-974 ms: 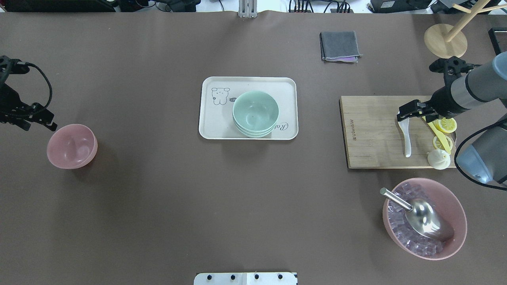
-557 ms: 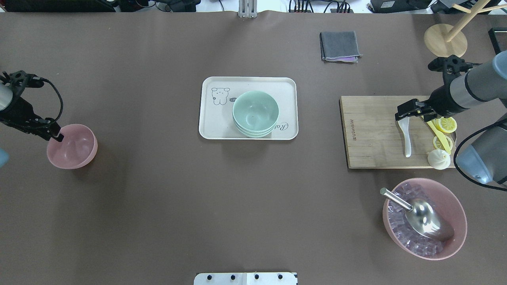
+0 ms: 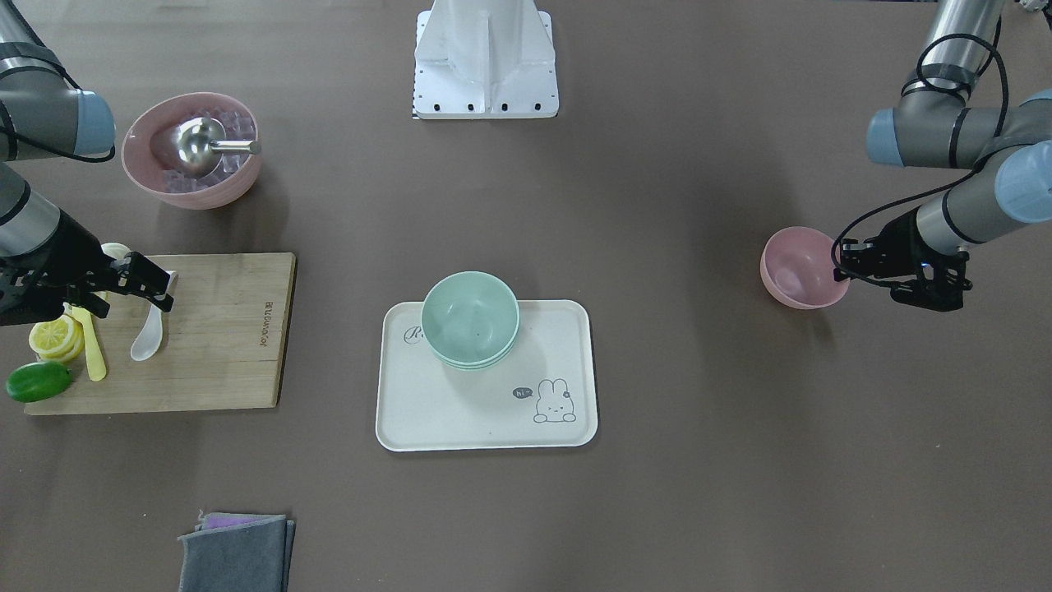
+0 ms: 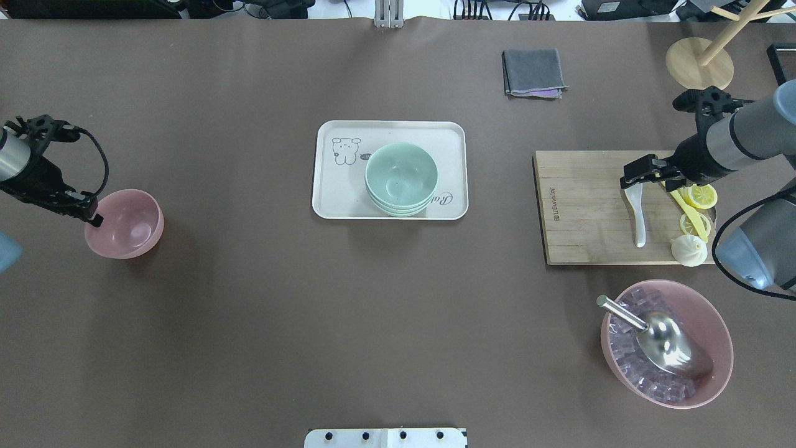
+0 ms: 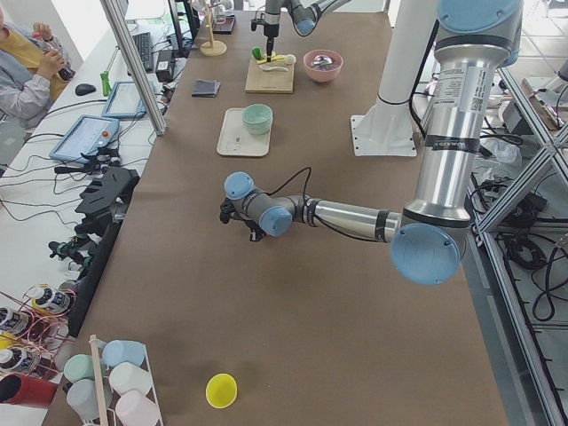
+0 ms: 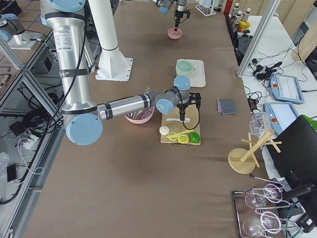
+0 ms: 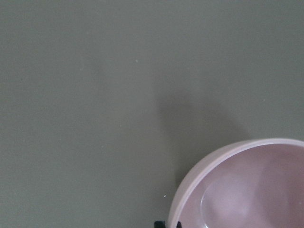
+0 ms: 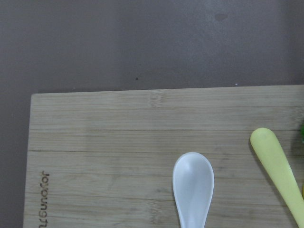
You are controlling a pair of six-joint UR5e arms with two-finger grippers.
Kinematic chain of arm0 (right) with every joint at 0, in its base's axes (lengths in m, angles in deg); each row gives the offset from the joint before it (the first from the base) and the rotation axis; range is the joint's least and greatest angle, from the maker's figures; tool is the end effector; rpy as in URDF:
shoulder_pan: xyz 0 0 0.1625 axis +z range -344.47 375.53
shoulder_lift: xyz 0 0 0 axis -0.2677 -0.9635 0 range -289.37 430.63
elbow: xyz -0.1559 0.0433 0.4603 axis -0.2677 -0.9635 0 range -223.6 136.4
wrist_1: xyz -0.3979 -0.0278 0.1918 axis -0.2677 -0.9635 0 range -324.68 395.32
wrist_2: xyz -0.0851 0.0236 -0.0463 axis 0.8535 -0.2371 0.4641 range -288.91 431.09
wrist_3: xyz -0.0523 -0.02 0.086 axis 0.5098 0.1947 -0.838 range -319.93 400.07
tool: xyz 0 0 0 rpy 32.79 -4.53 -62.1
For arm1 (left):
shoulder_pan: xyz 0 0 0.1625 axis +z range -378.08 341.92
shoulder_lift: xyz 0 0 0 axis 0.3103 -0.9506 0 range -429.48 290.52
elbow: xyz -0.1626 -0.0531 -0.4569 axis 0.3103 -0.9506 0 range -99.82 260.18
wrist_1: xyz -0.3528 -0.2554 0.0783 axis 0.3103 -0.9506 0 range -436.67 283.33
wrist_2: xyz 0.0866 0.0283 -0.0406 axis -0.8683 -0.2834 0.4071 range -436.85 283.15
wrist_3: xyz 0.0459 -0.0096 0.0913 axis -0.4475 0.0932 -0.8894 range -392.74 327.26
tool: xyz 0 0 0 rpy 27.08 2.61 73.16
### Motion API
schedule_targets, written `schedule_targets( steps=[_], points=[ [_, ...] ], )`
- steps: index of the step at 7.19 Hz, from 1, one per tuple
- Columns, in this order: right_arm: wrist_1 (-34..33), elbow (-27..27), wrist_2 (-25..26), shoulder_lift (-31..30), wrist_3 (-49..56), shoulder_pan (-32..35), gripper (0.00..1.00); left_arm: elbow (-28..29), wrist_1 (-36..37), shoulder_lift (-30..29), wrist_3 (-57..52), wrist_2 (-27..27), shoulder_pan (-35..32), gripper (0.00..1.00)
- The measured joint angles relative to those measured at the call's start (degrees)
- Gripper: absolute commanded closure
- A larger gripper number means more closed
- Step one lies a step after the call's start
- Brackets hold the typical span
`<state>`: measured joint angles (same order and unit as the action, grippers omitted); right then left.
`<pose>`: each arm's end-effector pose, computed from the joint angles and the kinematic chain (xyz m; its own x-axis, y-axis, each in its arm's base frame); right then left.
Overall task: Stack pink bowl on green and place spoon
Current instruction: 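Lift the pink bowl with the left gripper and lower it onto the green bowls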
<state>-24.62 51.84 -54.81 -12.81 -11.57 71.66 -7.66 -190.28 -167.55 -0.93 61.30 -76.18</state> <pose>-0.2726 -0.5375 0.5544 0.6060 0.0008 0.7955 -0.0989 0.9923 0.0744 0.2734 -0.5469 0.6126 0.5588 0.1749 -0.8106 -0.1944 0.9779 0.0769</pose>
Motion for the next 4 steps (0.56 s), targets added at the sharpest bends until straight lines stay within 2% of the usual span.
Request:
schedule_targets(
  steps=[2, 4],
  points=[
    [0.00, 0.06, 0.62, -0.01, -0.62, -0.60, 0.00, -4.82, 2.24, -5.83, 10.08, 0.11, 0.50, 1.00],
    [-0.02, -0.28, 2.78, -0.09, -1.90, -2.74, 0.02, -6.20, 3.25, -14.82, 21.73, 0.66, 3.76, 1.00]
  ],
)
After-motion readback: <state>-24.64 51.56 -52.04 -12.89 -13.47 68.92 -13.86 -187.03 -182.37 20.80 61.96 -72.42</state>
